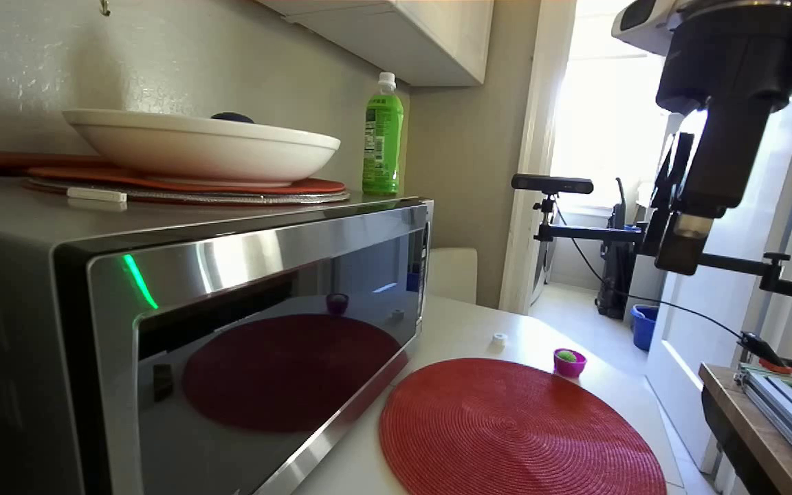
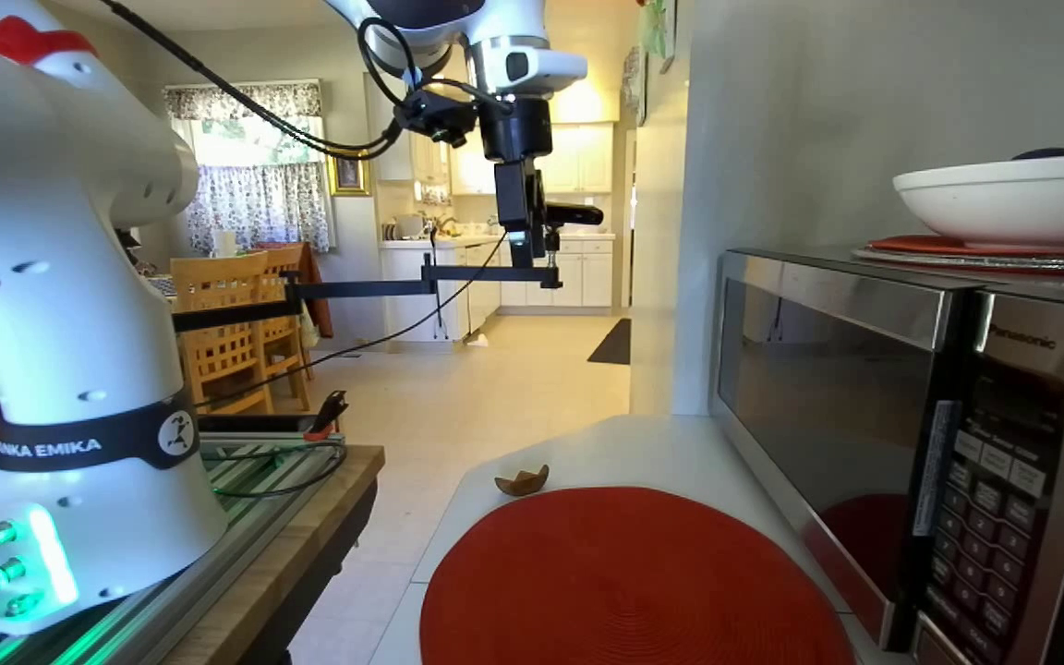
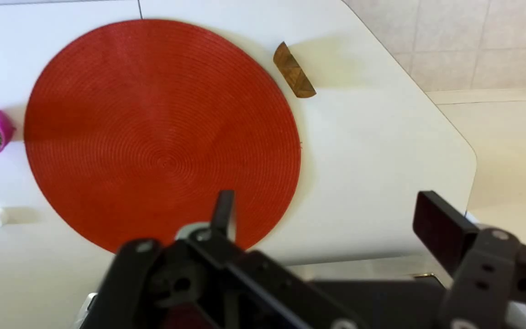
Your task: Move the brown object to the right.
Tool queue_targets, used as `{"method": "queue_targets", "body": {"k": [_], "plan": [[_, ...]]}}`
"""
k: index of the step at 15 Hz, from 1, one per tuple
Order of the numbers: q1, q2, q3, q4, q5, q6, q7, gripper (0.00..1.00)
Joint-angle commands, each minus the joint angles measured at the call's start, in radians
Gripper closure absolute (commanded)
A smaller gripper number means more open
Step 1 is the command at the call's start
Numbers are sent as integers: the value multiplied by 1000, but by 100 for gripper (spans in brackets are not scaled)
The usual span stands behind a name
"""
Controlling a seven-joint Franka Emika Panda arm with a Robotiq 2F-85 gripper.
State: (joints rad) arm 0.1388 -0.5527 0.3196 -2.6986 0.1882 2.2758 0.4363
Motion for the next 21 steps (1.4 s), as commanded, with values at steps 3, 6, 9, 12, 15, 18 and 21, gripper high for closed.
{"method": "queue_targets", "body": {"k": [3,6,9,12,15,18,21], "plan": [[12,1,-13,1,-9,-1,6,0],[12,1,-13,1,-9,-1,6,0],[12,1,-13,1,-9,-1,6,0],[7,25,8,12,-11,38,38,0],[8,78,43,19,-30,115,53,0],[25,195,58,33,-24,208,25,0],[68,308,42,49,10,254,-15,0]]}}
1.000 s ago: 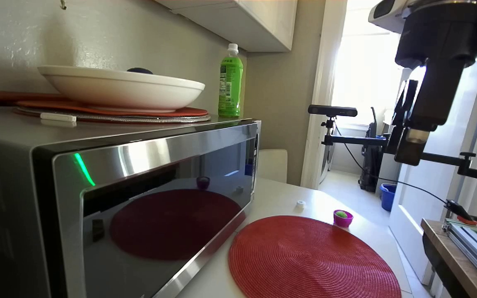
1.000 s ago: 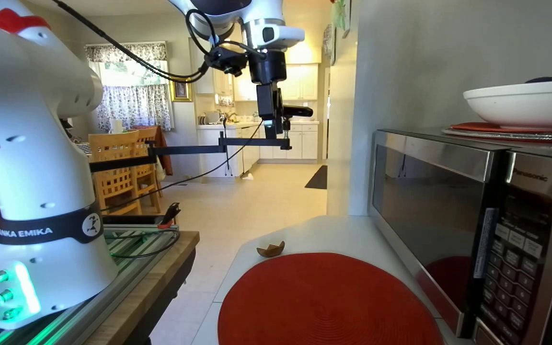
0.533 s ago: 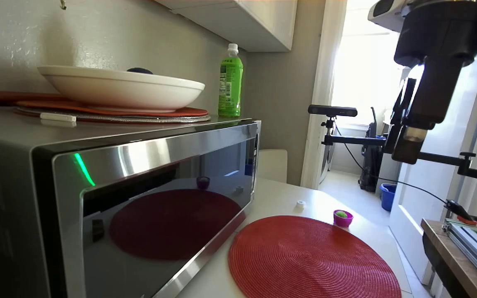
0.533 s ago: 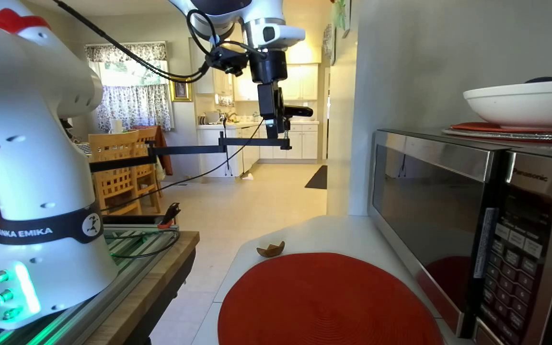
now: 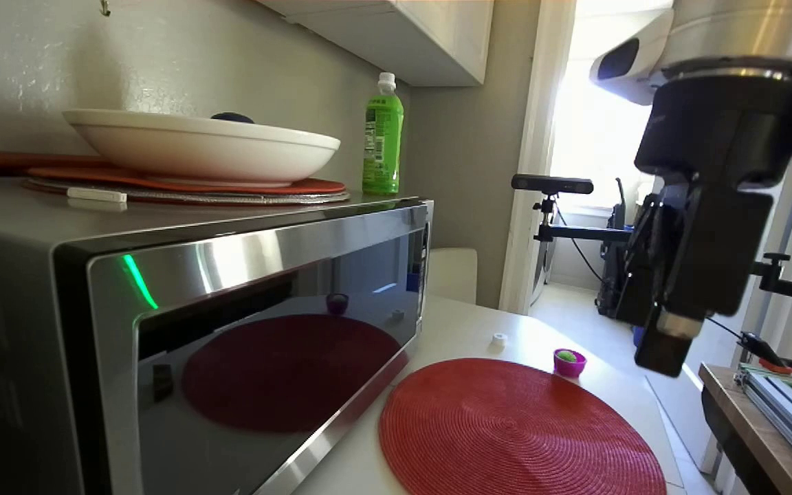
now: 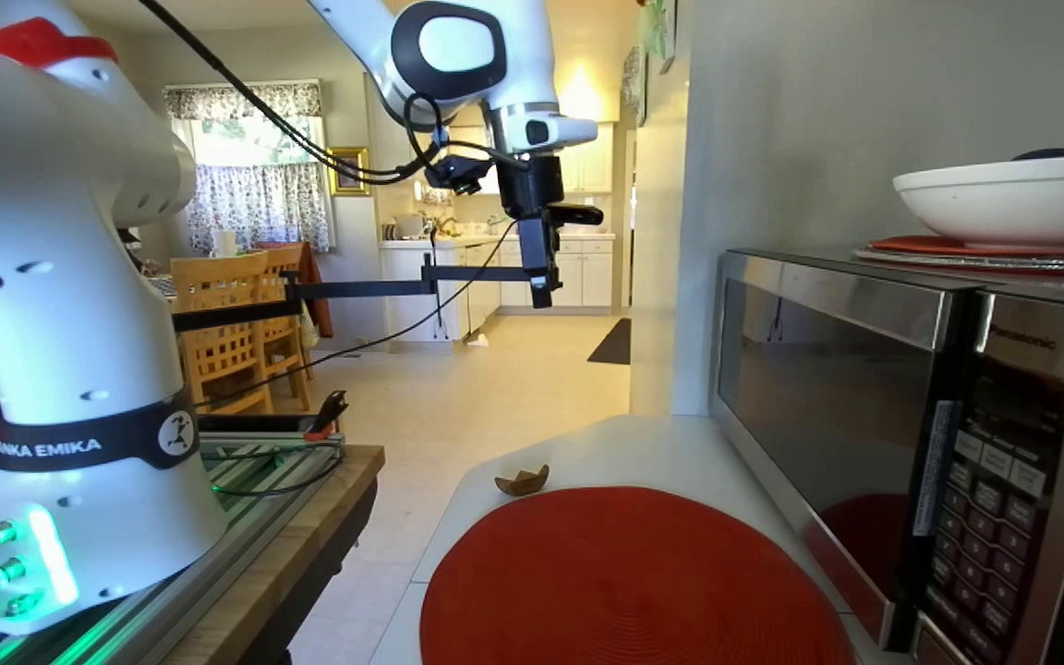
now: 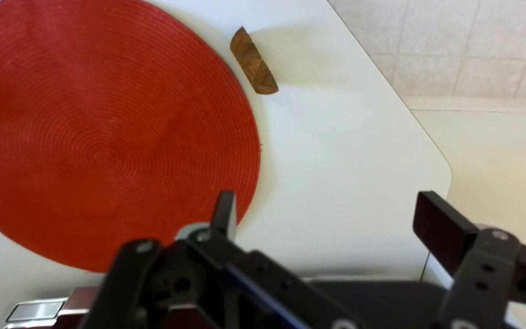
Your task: Move the brown object to the right.
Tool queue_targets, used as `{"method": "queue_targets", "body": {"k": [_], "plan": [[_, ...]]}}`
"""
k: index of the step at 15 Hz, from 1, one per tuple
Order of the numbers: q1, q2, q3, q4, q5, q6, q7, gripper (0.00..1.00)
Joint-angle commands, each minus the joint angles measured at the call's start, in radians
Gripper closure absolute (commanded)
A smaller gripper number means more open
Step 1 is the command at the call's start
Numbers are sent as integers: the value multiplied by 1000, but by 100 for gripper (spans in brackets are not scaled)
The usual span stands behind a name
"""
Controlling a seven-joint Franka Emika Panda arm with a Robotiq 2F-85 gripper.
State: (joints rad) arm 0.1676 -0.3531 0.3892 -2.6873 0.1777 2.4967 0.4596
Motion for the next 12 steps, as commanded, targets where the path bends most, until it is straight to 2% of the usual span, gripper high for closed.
{"method": "queue_targets", "body": {"k": [1,5,6,7,11,12], "plan": [[55,148,-34,47,32,44,-57,0],[93,295,-62,87,76,76,-157,0],[93,319,-69,96,79,52,-177,0],[91,262,-57,60,40,69,-105,0],[92,321,-71,89,47,68,-143,0],[94,332,-72,84,44,92,-207,0]]}}
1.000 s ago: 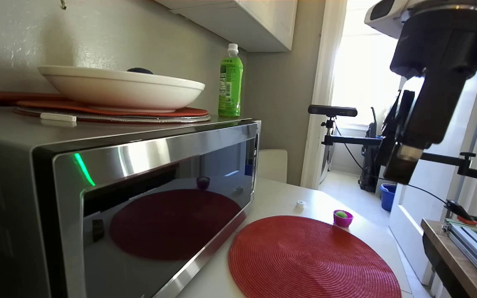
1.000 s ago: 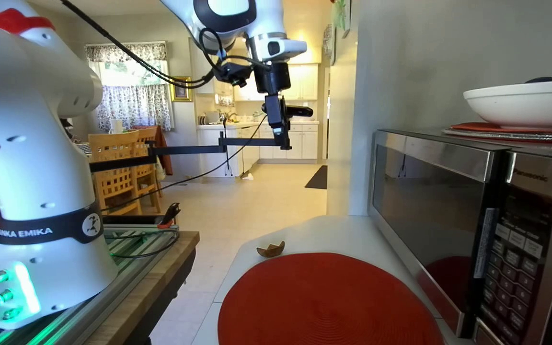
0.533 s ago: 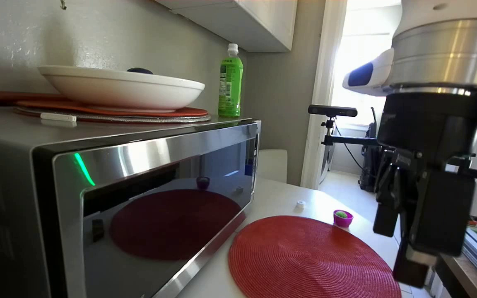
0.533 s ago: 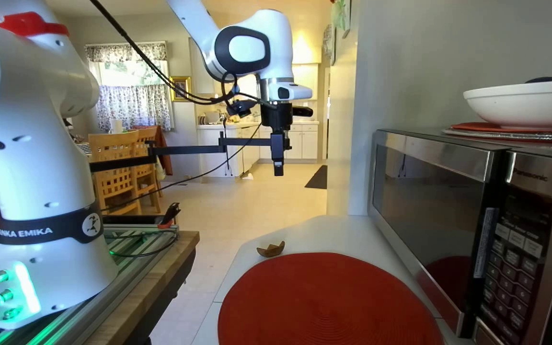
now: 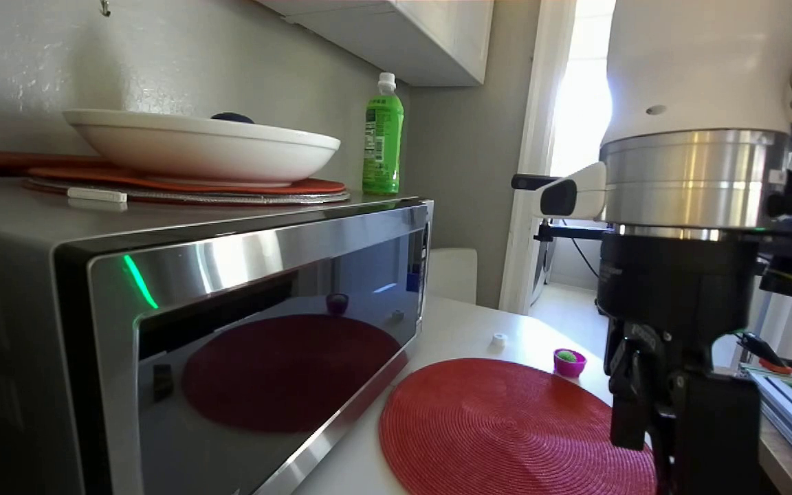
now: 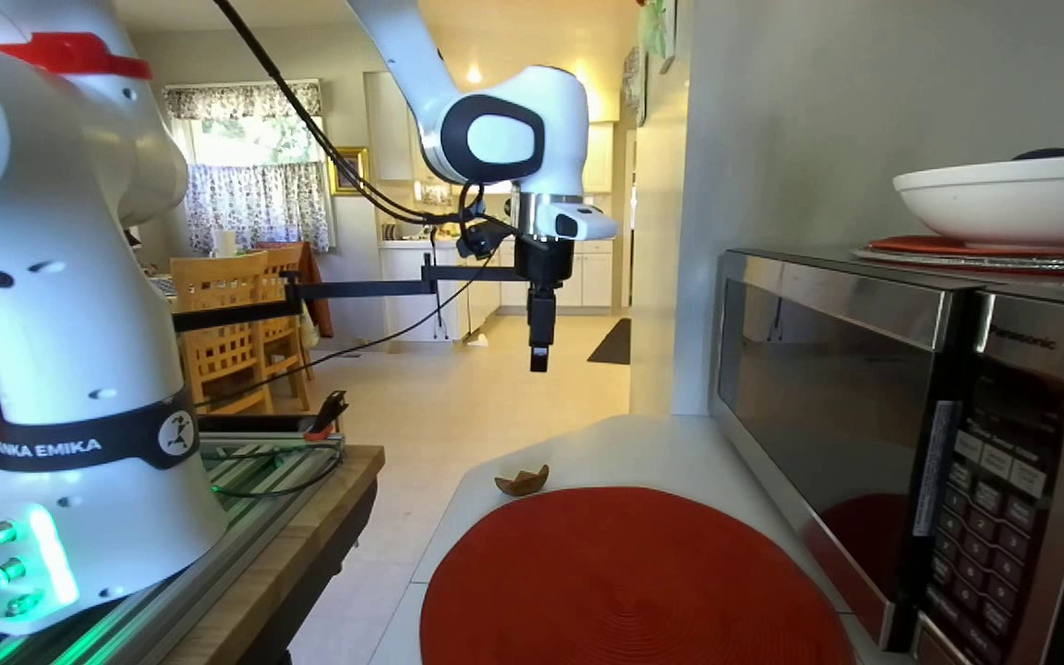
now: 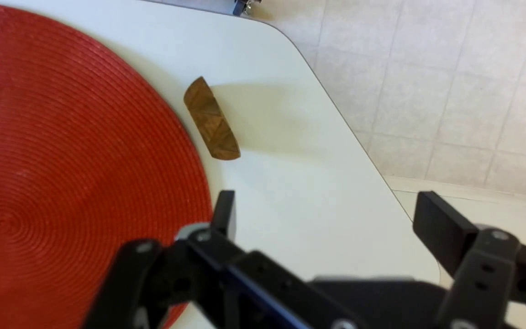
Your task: Move the brown object to the right.
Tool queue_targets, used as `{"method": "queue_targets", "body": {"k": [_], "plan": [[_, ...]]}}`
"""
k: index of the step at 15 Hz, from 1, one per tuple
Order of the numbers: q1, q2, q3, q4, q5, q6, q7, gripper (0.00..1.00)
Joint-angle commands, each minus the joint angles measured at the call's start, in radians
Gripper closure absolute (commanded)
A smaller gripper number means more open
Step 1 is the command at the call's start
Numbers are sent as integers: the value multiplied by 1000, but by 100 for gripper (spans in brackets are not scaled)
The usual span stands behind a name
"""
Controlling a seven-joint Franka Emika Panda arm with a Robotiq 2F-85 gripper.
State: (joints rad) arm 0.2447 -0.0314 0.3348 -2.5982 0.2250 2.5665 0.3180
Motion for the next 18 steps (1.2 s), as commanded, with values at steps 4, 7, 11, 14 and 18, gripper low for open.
{"method": "queue_targets", "body": {"k": [4,7,11,14,18], "plan": [[15,9,-23,-34,-116,-15,-160,0],[21,12,-21,-52,-175,-33,-205,0],[23,25,-21,-84,-266,-59,-176,0],[19,46,-29,-101,-346,-43,-137,0],[15,84,-56,-98,-455,-5,-74,0]]}}
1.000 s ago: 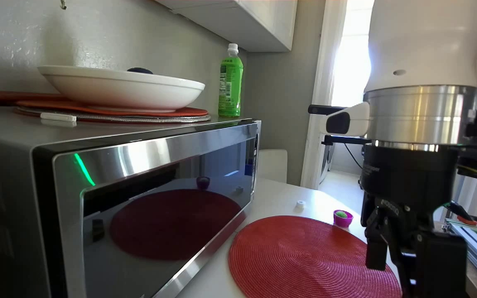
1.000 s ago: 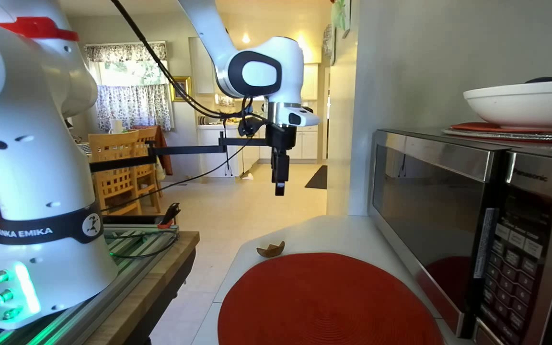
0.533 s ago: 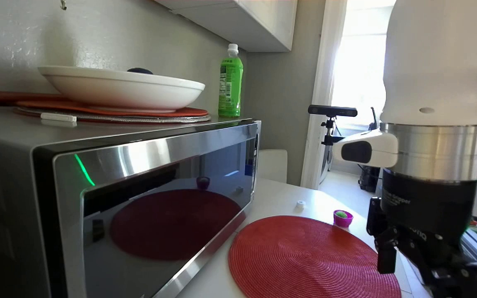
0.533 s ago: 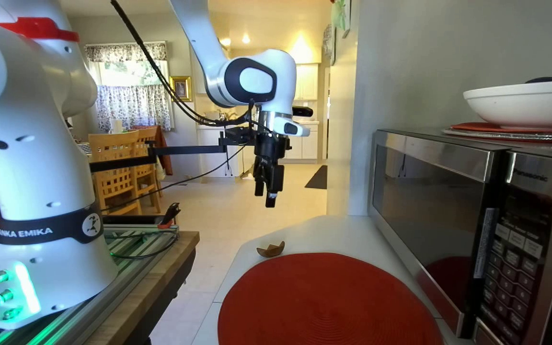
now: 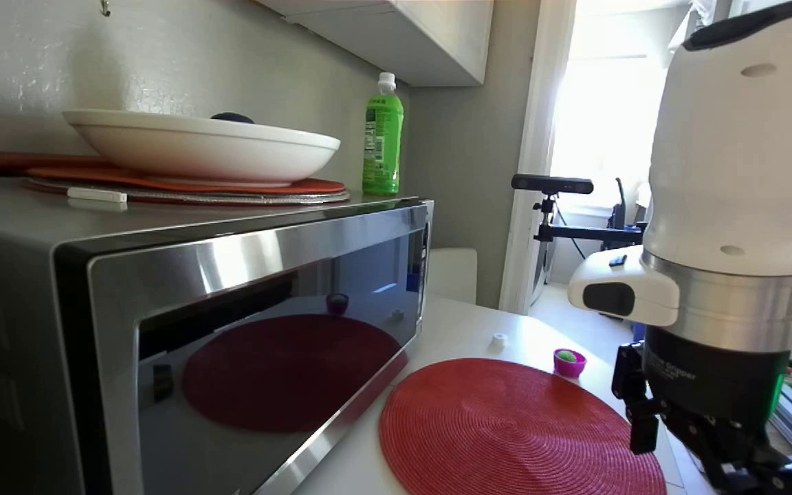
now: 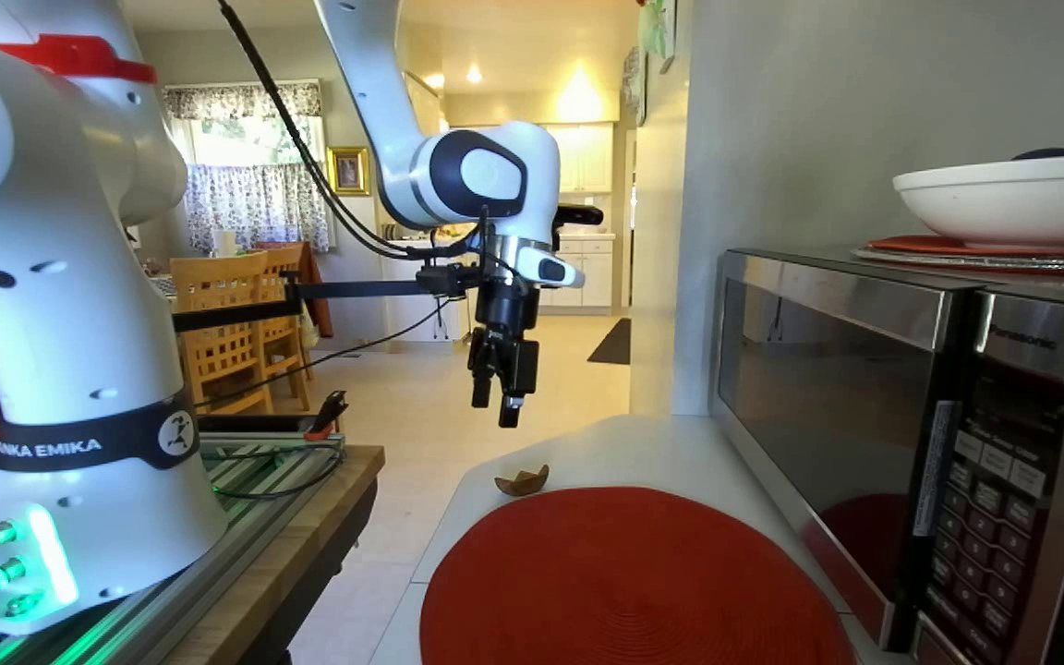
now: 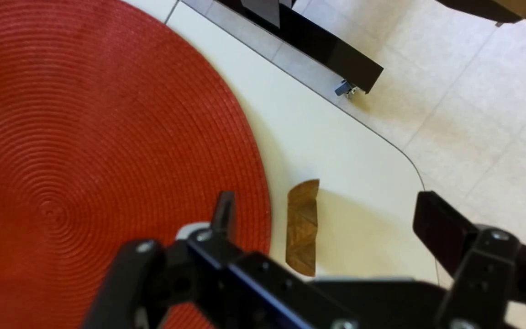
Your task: Move the brown object to the right.
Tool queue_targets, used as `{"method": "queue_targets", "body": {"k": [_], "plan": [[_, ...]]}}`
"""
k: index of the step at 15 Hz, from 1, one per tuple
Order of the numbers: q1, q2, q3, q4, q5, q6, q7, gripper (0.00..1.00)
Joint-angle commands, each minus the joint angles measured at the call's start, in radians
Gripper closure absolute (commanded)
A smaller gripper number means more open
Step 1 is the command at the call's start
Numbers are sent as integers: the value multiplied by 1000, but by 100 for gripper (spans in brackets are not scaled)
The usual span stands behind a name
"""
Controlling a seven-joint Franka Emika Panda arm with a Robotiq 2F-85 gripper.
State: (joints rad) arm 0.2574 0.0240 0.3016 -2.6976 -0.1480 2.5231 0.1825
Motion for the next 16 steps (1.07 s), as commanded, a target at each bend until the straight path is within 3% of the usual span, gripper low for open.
{"method": "queue_targets", "body": {"k": [1,8,16], "plan": [[2,43,-33,4,-113,57,94,0],[26,143,-104,27,-218,211,218,0],[29,231,-130,68,-304,280,310,0]]}}
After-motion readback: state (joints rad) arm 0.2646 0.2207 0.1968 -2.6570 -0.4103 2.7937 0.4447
